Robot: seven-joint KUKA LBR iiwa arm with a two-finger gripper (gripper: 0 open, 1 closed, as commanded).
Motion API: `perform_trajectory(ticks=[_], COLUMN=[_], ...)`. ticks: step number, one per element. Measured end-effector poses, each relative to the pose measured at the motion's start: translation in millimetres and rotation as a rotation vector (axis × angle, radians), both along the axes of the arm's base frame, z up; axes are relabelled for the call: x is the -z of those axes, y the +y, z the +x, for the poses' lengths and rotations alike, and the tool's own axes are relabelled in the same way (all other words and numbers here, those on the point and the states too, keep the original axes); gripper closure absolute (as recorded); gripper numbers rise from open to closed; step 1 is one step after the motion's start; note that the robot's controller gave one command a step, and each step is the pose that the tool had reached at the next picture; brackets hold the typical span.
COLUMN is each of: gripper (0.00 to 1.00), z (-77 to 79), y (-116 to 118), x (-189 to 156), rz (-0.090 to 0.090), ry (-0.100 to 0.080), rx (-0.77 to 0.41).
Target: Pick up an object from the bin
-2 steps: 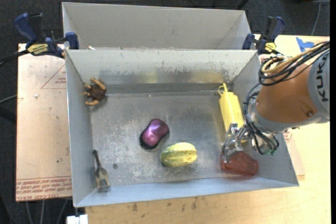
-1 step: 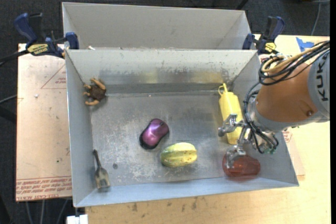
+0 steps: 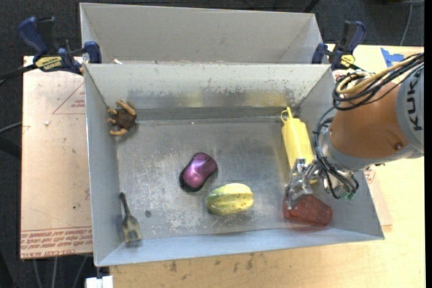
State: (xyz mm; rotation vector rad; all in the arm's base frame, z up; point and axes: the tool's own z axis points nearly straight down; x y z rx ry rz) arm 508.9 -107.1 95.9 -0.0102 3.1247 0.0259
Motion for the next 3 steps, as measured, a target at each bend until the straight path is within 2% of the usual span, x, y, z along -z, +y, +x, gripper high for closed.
perform_trajectory(ticks=[1,2,3], gripper=[0.0,1.0,0.0], z=[2.0,0.0,2.0], y=[0.6,0.0,0.7], x=[-1.1,0.0,-1.0], rz=[0.001,0.0,0.001], ry=[-0.007,0.0,-0.008], rx=[0.0,0.0,0.0])
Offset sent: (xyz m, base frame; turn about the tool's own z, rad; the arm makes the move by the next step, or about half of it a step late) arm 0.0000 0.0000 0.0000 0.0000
